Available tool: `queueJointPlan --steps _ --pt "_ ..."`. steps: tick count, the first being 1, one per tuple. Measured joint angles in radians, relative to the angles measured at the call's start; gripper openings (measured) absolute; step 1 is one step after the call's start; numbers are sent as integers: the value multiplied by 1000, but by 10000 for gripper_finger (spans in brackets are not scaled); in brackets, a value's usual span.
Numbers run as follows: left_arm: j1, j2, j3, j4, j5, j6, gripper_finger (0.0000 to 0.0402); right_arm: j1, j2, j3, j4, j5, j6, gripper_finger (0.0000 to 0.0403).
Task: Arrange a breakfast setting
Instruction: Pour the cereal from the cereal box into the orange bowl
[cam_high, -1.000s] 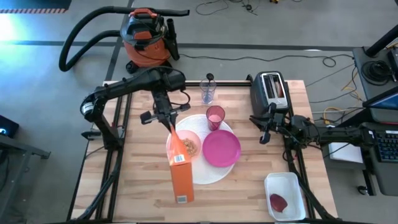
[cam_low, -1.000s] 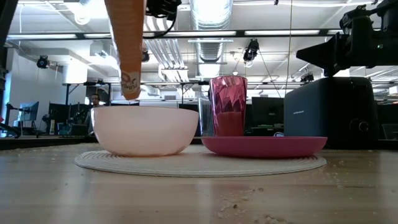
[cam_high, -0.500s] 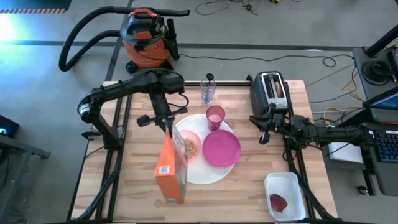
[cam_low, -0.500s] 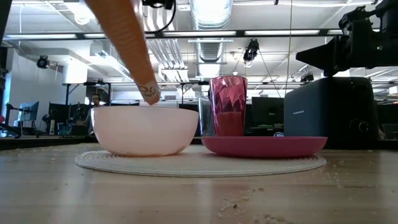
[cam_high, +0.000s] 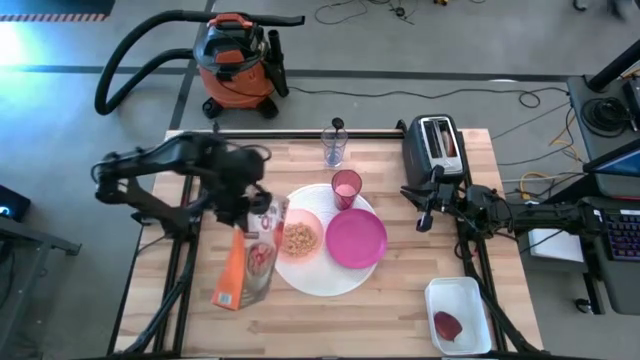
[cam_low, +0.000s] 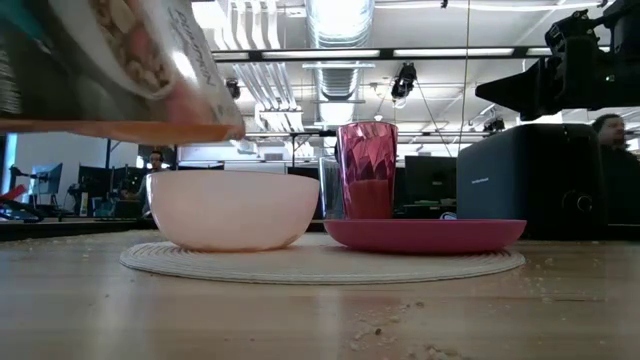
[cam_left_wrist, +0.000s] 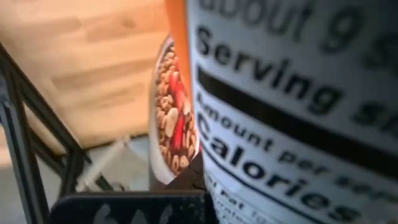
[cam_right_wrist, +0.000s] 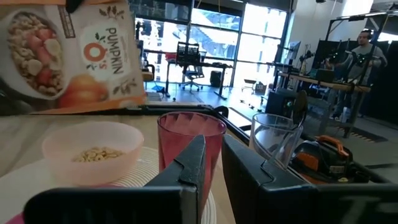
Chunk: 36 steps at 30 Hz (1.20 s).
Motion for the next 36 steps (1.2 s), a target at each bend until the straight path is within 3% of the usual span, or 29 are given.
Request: queueJointPlan --steps 7,13,19,24,36 --pt "-151 -103 -7 1 -276 -23 0 0 0 0 1 0 18 43" --pt "-250 -200 -94 2 -331 -94 0 0 0 0 1 0 18 43" --pt "-271 -327 -225 1 -427 -121 0 0 0 0 2 0 17 43" --pt "-271 -421 -314 1 -537 -34 0 0 0 0 2 0 17 43" --pt "-269 -569 -520 1 -997 191 0 0 0 0 2 0 16 43"
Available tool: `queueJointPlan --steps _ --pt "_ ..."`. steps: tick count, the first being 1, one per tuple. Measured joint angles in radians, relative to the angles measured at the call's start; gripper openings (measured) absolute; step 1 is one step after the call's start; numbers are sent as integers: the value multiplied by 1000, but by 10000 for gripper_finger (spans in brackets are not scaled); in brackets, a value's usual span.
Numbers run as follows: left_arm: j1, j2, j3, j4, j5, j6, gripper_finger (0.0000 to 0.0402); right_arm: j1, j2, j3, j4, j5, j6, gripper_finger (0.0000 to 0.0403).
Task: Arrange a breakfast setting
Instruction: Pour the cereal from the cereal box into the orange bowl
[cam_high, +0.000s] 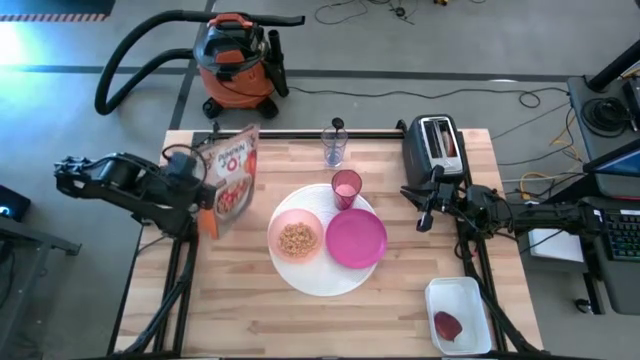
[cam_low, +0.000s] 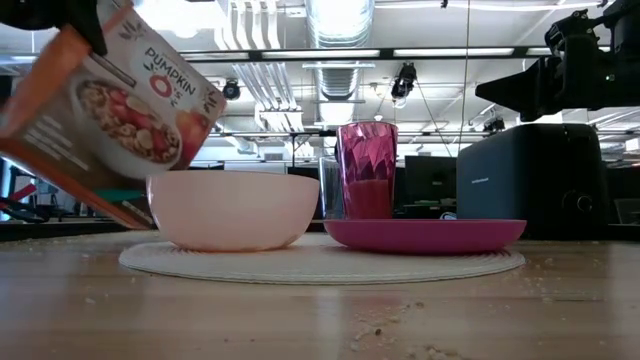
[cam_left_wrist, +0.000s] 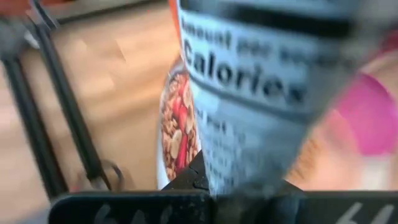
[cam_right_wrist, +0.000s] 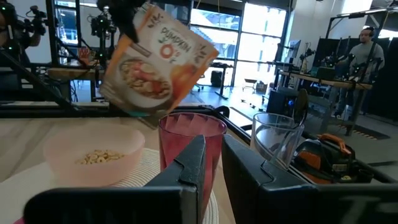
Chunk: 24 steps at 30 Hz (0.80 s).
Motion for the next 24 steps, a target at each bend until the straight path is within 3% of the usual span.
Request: queueJointPlan --steps 7,13,19,24 --pt "4 20 -127 1 -330 -13 0 0 0 0 0 0 0 43" --pt "32 65 -265 6 -518 -166 0 0 0 0 0 0 0 43" --pt "32 96 -374 47 -598 -326 0 0 0 0 0 0 0 43" --pt "31 117 -436 159 -567 -378 0 0 0 0 0 0 0 43"
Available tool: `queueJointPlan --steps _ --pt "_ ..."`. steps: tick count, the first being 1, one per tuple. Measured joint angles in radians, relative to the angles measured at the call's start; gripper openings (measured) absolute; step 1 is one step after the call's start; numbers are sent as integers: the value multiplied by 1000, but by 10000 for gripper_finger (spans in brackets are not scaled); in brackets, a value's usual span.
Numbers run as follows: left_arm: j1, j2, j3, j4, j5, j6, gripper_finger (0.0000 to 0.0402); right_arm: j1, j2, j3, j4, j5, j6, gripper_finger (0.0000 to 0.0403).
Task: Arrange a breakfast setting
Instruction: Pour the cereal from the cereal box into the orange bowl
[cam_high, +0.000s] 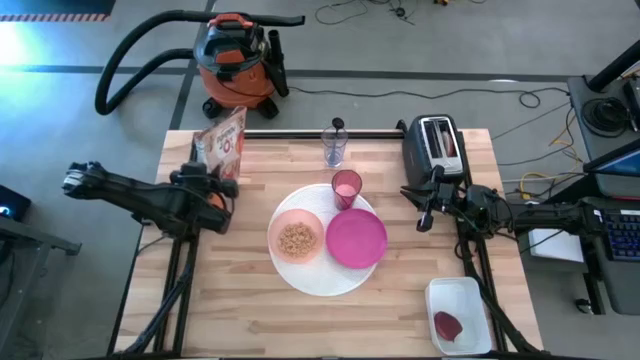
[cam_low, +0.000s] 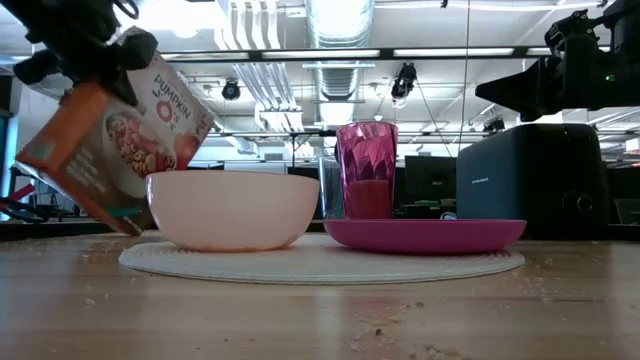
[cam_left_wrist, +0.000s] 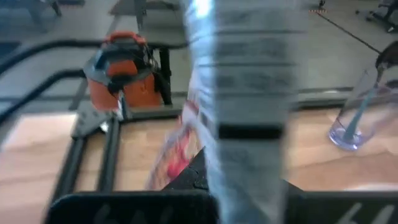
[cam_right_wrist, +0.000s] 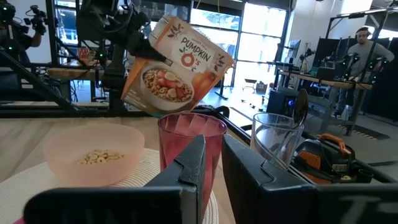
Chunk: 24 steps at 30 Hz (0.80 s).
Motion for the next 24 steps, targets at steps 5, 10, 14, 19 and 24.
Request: queueJointPlan --steps 5,10,14,19,24 --pt "0 36 -19 81 110 4 0 0 0 0 0 0 0 43" --pt "0 89 -21 85 108 -12 0 0 0 0 0 0 0 43" --pt "0 117 -24 76 65 -74 0 0 0 0 0 0 0 43" --pt "3 130 -28 77 -34 -130 0 0 0 0 0 0 0 43" --pt "22 142 -43 78 -124 -168 0 0 0 0 0 0 0 43"
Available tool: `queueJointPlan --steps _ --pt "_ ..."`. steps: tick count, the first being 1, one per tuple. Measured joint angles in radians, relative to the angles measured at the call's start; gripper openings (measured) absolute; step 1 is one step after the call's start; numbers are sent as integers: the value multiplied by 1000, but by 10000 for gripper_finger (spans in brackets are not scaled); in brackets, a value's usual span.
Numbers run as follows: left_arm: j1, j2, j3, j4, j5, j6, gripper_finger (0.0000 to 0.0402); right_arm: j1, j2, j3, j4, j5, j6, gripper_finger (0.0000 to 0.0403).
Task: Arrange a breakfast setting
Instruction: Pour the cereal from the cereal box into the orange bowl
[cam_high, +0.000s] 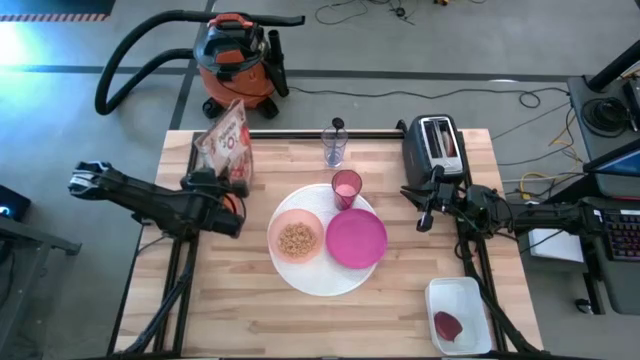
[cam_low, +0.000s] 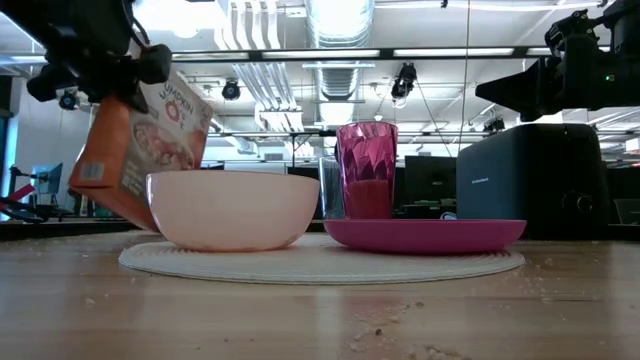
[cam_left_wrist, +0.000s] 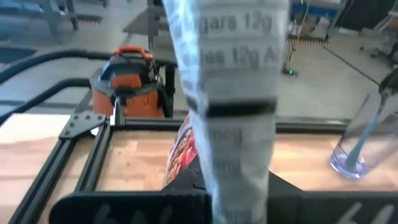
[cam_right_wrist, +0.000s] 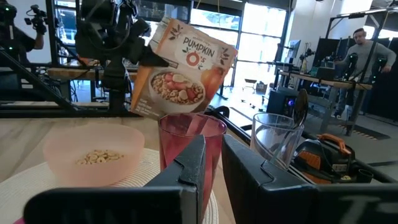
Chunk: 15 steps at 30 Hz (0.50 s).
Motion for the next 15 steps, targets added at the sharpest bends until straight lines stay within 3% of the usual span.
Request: queueJointPlan --steps 15 --pt "93 61 -175 12 -66 -144 0 0 0 0 0 0 0 43"
